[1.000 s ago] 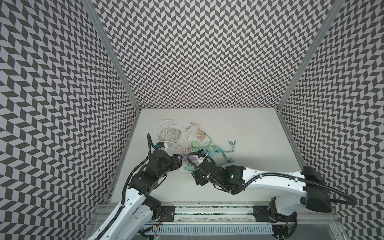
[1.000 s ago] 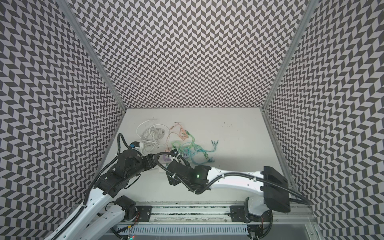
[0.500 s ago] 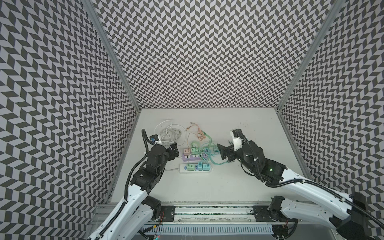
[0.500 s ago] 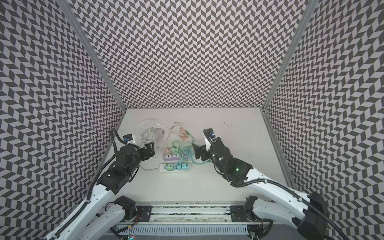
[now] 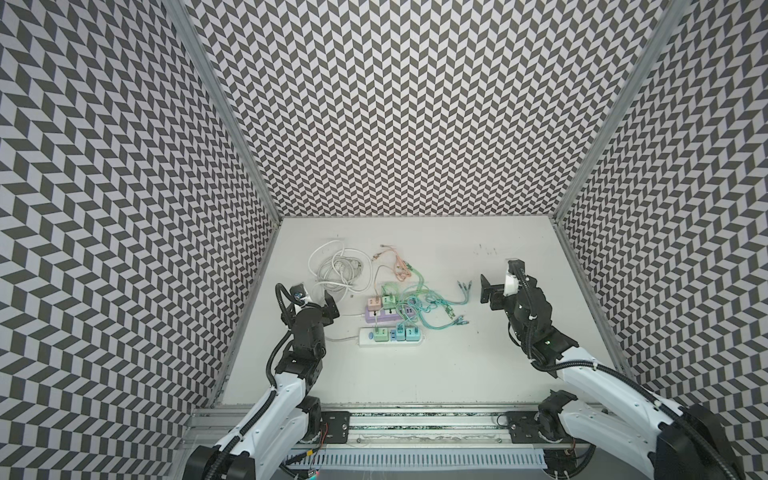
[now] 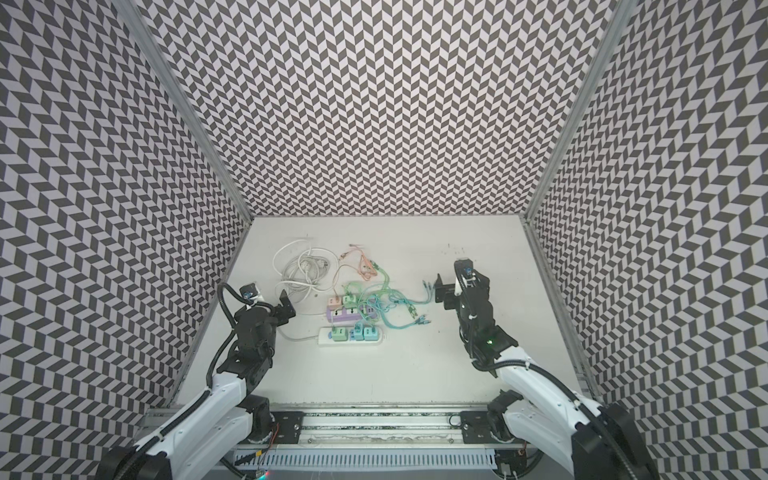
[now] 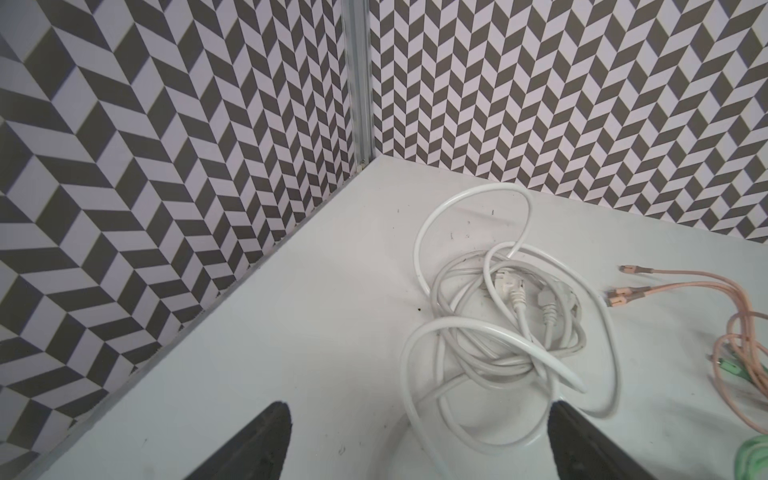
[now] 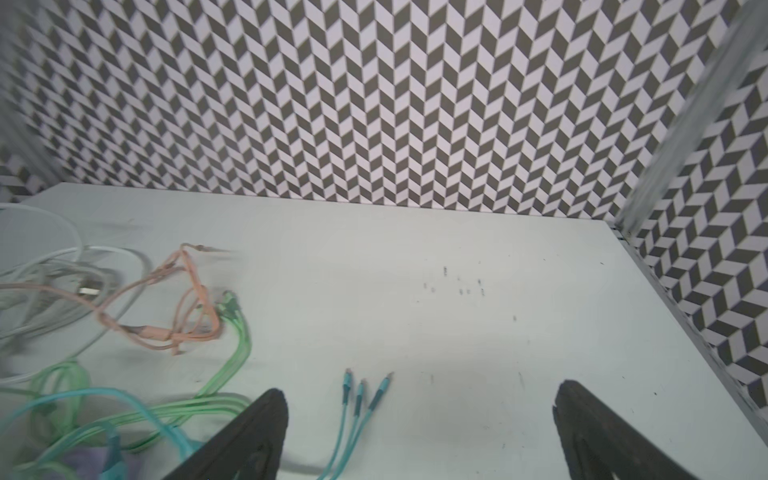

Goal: Insert the plug

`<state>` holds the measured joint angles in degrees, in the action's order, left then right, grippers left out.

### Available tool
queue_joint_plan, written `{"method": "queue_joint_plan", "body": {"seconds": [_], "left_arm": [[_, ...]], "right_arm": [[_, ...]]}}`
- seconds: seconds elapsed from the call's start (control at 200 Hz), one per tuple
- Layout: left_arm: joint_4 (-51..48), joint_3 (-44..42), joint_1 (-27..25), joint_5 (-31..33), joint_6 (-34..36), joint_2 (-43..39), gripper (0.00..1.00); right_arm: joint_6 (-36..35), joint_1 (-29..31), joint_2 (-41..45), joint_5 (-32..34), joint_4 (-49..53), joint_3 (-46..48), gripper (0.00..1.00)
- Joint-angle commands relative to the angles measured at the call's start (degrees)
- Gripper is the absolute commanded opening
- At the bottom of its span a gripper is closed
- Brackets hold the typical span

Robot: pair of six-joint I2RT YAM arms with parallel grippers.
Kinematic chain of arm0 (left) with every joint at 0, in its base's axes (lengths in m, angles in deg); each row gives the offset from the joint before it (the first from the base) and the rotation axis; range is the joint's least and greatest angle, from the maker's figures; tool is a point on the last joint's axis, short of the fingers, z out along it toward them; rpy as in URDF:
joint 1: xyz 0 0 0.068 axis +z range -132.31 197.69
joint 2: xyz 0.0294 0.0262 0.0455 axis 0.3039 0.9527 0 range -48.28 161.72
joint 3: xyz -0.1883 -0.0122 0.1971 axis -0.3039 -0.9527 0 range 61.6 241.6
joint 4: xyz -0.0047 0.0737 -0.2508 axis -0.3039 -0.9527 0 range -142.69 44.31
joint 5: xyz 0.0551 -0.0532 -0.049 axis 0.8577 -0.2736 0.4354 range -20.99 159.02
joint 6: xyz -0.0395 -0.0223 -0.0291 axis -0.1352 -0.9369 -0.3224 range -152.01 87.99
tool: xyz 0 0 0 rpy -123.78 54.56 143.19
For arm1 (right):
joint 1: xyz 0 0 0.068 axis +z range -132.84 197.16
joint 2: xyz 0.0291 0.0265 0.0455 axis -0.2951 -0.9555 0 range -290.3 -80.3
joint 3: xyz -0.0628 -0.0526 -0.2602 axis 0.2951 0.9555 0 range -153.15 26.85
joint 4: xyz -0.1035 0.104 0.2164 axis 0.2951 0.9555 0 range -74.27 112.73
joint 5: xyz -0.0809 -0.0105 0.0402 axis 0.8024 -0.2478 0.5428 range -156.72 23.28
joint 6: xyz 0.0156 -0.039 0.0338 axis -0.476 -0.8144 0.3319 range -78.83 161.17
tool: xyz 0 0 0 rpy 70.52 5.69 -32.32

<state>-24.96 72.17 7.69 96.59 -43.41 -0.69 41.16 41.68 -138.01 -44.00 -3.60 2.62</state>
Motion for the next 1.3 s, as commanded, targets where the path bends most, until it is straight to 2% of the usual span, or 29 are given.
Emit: {"method": "queue_joint_plan", "body": {"seconds": [0.0, 0.065, 0.155, 0.195, 0.305, 0.38, 0.476, 0.666, 0.761, 0.831, 0.911, 0.961, 1.006, 1.051, 1.121, 1.212, 1.292], "left_arm": [[12.8, -2.4, 3.9, -3.6, 4.0, 1.8, 0.97], [17.6, -4.3, 6.8, -7.2, 3.4, 3.4, 0.97], [26.6, -7.2, 11.4, -12.3, 3.6, 6.5, 0.97], [27.1, -6.6, 13.4, -14.6, 3.4, 7.6, 0.98], [30.6, -5.3, 17.4, -18.8, 2.6, 12.3, 0.98], [35.1, -4.5, 18.5, -21.5, 2.2, 16.7, 0.98], [41.4, -3.0, 18.4, -25.0, 2.3, 22.7, 0.98], [44.7, 1.5, 18.0, -27.1, 1.4, 31.5, 0.99], [54.8, -0.7, 16.1, -27.5, 3.4, 35.4, 0.99], [50.4, 0.5, 13.8, -26.5, 5.5, 34.7, 0.99], [55.7, -0.1, 11.7, -26.0, 8.2, 39.2, 1.0], [63.9, -0.8, 10.2, -23.9, 10.1, 43.5, 1.0], [59.3, 0.3, 9.8, -24.0, 10.6, 41.9, 1.0], [51.1, 2.5, 9.9, -22.7, 8.9, 39.7, 0.99], [56.3, 2.4, 9.7, -22.0, 9.8, 42.7, 0.99], [49.8, 4.0, 9.8, -21.8, 9.3, 40.9, 0.99], [54.3, 3.1, 9.6, -21.4, 9.7, 42.4, 1.0]], "right_arm": [[-0.1, -5.9, -2.3, -2.3, -10.2, 2.0, 1.0], [1.8, -10.4, -4.2, -5.0, -14.8, 4.3, 1.0], [4.1, -14.6, -7.6, -5.2, -24.5, 8.5, 1.0], [4.6, -15.9, -9.2, -5.6, -28.0, 9.8, 1.0], [4.5, -17.2, -14.5, -5.6, -34.1, 10.9, 0.99], [3.7, -17.3, -15.8, -6.4, -33.3, 9.6, 1.0], [3.0, -17.7, -17.8, -7.4, -38.7, 10.0, 0.99], [1.2, -19.4, -20.6, -11.9, -41.9, 9.0, 0.99], [-0.2, -20.0, -21.9, -14.2, -41.6, 8.0, 1.0], [-1.2, -20.5, -26.3, -16.6, -51.1, 10.8, 0.99], [-2.9, -20.6, -33.3, -20.5, -63.4, 13.1, 0.99], [-1.6, -20.9, -30.8, -18.0, -55.4, 12.1, 0.99], [-1.2, -21.4, -29.5, -18.5, -47.9, 8.2, 1.0], [-0.4, -21.5, -31.0, -18.2, -51.5, 8.3, 1.0], [-0.6, -21.6, -32.7, -18.3, -58.5, 10.4, 0.99], [-0.5, -21.6, -31.4, -18.3, -53.8, 9.3, 1.0], [-0.5, -21.6, -30.8, -18.4, -52.2, 9.0, 0.99]]}}
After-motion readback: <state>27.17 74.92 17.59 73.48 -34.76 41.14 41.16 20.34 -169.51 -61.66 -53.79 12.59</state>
